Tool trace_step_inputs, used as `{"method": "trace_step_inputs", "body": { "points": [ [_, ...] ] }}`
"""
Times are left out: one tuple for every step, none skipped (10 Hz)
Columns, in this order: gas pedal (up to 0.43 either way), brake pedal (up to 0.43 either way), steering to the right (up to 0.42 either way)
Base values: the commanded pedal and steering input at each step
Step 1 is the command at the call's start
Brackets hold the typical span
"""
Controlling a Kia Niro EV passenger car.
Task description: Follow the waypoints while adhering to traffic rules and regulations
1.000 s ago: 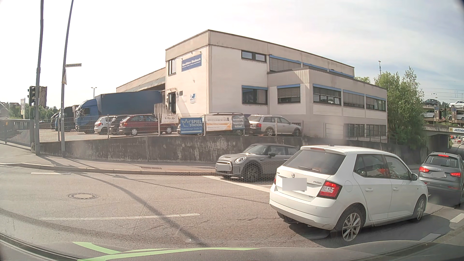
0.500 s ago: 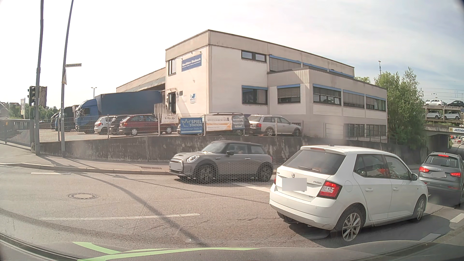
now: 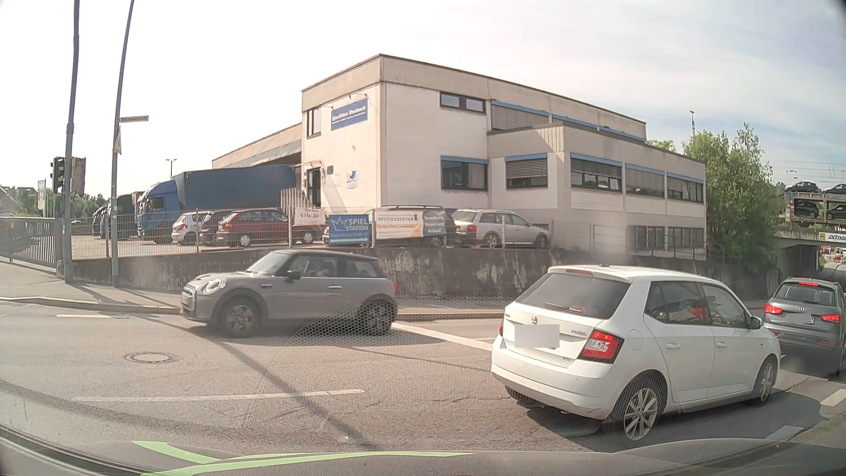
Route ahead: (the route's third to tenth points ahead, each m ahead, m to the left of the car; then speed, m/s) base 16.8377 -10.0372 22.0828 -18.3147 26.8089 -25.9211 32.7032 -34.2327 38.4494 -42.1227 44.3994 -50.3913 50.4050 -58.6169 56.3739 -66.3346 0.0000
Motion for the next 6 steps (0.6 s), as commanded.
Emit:
{"method": "trace_step_inputs", "body": {
  "points": [
    [0.0,0.317,0.402],
    [0.0,0.317,0.402],
    [0.0,0.317,0.402],
    [0.0,0.317,0.402],
    [0.0,0.317,0.402],
    [0.0,0.317,0.402]
  ]
}}
